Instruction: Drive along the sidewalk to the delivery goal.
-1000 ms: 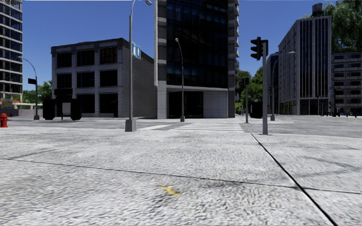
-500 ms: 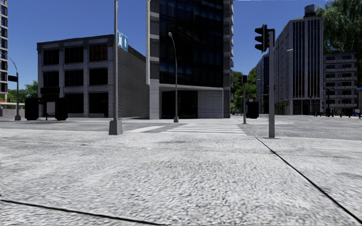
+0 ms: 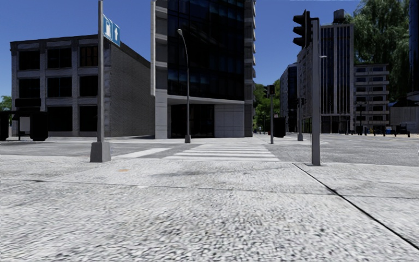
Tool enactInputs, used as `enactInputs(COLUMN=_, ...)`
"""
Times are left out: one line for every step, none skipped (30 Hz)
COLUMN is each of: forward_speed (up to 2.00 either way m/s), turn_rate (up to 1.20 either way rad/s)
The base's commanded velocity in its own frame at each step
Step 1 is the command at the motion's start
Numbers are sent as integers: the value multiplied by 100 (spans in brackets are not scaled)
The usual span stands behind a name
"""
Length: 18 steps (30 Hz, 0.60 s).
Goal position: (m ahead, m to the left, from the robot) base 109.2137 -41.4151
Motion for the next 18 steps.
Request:
enactInputs(forward_speed=200, turn_rate=-28)
enactInputs(forward_speed=200, turn_rate=-28)
enactInputs(forward_speed=200, turn_rate=-28)
enactInputs(forward_speed=200, turn_rate=-28)
enactInputs(forward_speed=200, turn_rate=-28)
enactInputs(forward_speed=200, turn_rate=-28)
enactInputs(forward_speed=200, turn_rate=-28)
enactInputs(forward_speed=200, turn_rate=-28)
enactInputs(forward_speed=200, turn_rate=-28)
enactInputs(forward_speed=200, turn_rate=-28)
enactInputs(forward_speed=200, turn_rate=-28)
enactInputs(forward_speed=200, turn_rate=-28)
enactInputs(forward_speed=200, turn_rate=-28)
enactInputs(forward_speed=200, turn_rate=-28)
enactInputs(forward_speed=200, turn_rate=-28)
enactInputs(forward_speed=200, turn_rate=-28)
enactInputs(forward_speed=200, turn_rate=-28)
enactInputs(forward_speed=200, turn_rate=-28)
